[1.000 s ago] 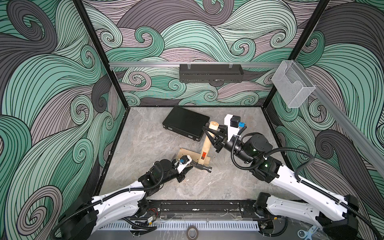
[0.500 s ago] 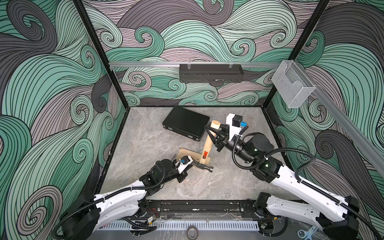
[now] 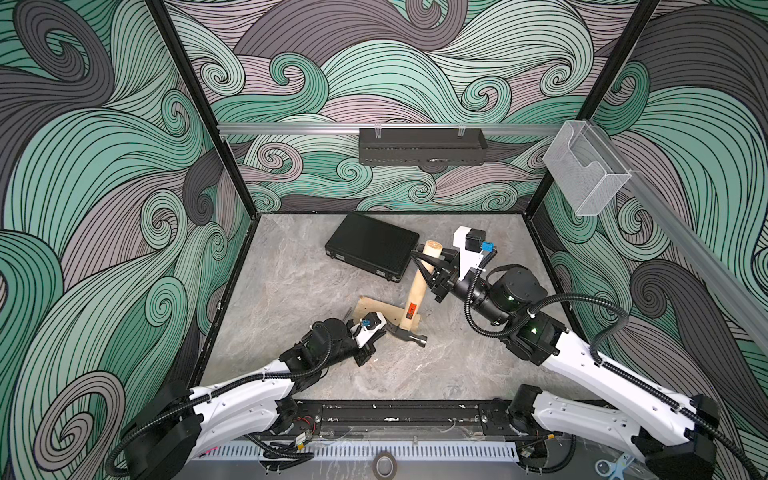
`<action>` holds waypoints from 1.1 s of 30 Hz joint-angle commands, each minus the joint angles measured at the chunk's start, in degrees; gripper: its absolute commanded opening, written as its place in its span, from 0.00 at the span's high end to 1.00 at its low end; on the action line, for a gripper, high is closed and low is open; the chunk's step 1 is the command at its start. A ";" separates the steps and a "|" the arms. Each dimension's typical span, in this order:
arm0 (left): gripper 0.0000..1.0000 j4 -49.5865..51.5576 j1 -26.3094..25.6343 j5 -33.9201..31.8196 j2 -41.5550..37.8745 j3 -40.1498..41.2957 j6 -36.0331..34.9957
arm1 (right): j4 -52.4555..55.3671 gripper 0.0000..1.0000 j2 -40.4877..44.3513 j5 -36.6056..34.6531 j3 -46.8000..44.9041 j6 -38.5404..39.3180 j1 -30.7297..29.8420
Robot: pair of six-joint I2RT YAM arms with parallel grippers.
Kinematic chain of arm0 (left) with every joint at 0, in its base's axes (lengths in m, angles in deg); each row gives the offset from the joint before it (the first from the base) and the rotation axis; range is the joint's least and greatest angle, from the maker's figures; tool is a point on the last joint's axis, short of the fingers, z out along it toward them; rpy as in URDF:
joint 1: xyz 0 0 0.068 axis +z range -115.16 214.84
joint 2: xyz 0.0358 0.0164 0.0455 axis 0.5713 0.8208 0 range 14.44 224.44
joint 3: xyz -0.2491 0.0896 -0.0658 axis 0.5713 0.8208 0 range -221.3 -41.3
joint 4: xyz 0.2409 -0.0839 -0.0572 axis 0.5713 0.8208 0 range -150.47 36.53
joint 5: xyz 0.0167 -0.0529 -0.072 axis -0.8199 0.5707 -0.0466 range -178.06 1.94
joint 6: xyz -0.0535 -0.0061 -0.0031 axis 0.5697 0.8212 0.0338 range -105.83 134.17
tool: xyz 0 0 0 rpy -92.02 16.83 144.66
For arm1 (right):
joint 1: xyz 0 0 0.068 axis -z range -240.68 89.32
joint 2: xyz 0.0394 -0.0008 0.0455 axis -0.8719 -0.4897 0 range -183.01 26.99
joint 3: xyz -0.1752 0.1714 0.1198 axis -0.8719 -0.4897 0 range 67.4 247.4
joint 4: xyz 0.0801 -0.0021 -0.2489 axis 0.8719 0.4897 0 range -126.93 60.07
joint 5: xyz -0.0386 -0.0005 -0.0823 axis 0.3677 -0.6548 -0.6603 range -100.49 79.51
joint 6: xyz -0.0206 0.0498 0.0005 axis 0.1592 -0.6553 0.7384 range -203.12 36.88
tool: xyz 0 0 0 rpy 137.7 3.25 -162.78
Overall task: Use a claw hammer to pull out a nail
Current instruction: Pick up the nail with the hammer.
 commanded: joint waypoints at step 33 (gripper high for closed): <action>1.00 32.10 5.93 -30.60 5.61 -19.84 23.37 | 1.81 1.00 1.00 -0.20 2.86 -0.65 0.77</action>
